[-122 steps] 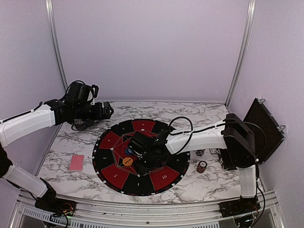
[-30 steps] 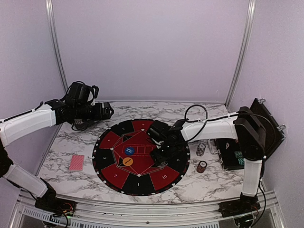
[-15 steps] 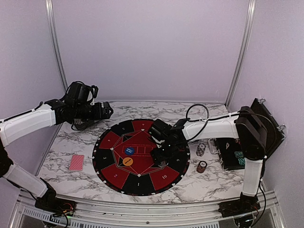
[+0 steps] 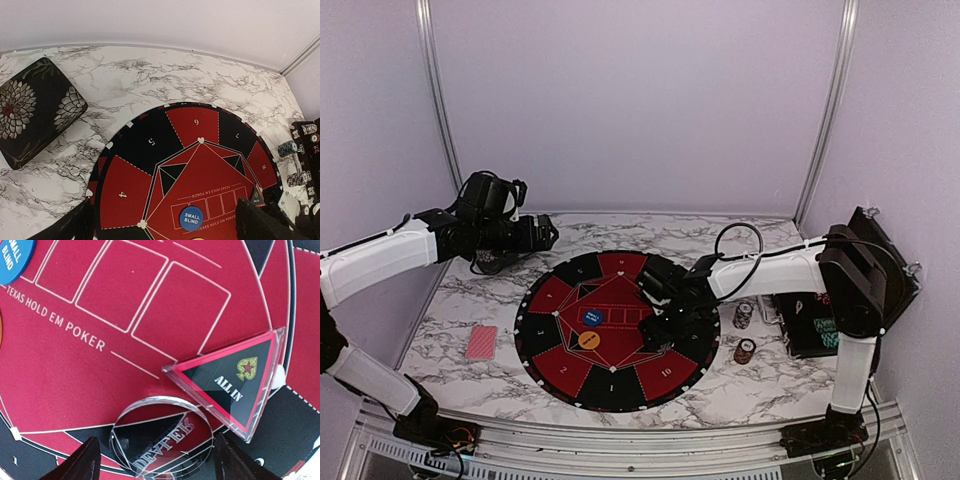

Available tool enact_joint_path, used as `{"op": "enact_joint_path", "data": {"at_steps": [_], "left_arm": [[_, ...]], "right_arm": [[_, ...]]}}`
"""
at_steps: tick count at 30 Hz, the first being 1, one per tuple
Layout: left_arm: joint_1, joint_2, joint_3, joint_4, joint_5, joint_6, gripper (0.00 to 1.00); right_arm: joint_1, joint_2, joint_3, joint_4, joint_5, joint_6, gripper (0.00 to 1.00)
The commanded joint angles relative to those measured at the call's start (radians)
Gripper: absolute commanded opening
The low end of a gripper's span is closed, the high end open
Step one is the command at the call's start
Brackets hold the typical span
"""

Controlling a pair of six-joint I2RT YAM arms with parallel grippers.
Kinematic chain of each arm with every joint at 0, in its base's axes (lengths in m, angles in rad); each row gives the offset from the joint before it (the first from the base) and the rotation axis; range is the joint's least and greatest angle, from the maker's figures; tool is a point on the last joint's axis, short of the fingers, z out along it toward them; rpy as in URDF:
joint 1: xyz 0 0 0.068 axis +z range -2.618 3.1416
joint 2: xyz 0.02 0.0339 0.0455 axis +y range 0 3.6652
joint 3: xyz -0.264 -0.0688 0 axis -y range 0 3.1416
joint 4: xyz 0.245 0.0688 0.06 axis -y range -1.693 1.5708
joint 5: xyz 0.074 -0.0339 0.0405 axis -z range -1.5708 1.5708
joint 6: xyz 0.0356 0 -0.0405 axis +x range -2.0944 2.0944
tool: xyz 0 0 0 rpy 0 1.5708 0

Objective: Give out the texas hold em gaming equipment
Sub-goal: Move the dealer button to position 10.

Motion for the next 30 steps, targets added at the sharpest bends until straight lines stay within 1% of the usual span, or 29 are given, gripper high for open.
{"op": "enact_joint_path", "data": {"at_steps": [1, 4, 11, 14, 17, 20, 27, 30], "left_arm": [[0.006, 0.011, 0.015, -0.014, 0.005, 0.000, 0.99], [0.006, 0.010, 0.012, -0.013, 0.005, -0.002, 0.99], [0.006, 0.015, 0.013, -0.012, 0.011, -0.003, 0.99], [0.006, 0.018, 0.012, -0.014, 0.018, -0.007, 0.99], [0.006, 0.014, 0.004, -0.021, 0.026, -0.011, 0.99], [0.006, 0.014, -0.006, -0.038, 0.038, -0.014, 0.99], [-0.004, 0.014, -0.069, -0.064, 0.082, -0.045, 0.99], [-0.047, 0.034, -0.085, -0.083, 0.077, -0.053, 0.99]], "right_arm": [[0.025, 0.003, 0.021, 0.015, -0.012, 0.015, 0.73], [0.040, 0.016, 0.033, 0.001, 0.001, 0.021, 0.70], [0.055, 0.018, 0.035, -0.019, 0.029, 0.033, 0.69], [0.055, 0.015, 0.043, -0.020, 0.033, 0.028, 0.72], [0.051, 0.007, 0.057, -0.018, 0.040, 0.022, 0.81], [0.045, -0.001, 0.072, -0.018, 0.048, 0.012, 0.86], [0.038, -0.018, 0.128, -0.029, 0.097, -0.015, 0.87], [0.021, -0.034, 0.126, -0.008, 0.110, -0.024, 0.85]]}}
